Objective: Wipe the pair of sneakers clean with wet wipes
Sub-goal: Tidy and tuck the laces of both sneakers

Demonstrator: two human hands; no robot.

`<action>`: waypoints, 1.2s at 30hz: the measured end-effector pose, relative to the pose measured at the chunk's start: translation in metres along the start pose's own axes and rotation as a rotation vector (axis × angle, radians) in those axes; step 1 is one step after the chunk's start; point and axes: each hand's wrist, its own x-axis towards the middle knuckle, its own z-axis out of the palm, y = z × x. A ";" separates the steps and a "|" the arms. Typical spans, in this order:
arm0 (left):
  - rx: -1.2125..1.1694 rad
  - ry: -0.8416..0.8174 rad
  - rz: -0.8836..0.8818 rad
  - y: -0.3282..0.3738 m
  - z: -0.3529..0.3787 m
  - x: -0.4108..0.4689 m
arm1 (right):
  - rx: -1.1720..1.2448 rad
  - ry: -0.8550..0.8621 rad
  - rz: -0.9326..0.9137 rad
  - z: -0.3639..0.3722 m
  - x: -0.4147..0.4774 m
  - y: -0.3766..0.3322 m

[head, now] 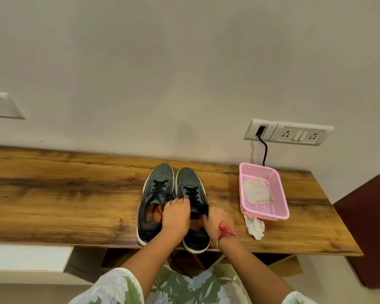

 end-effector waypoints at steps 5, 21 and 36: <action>-0.010 0.013 -0.016 -0.002 0.005 -0.003 | 0.003 0.003 0.119 0.001 0.002 0.013; -0.045 0.008 0.058 0.008 -0.004 0.006 | 0.237 0.330 -0.320 0.013 -0.036 0.004; -0.121 -0.110 0.044 0.007 -0.003 0.026 | -0.049 -0.116 -0.420 0.010 -0.054 0.020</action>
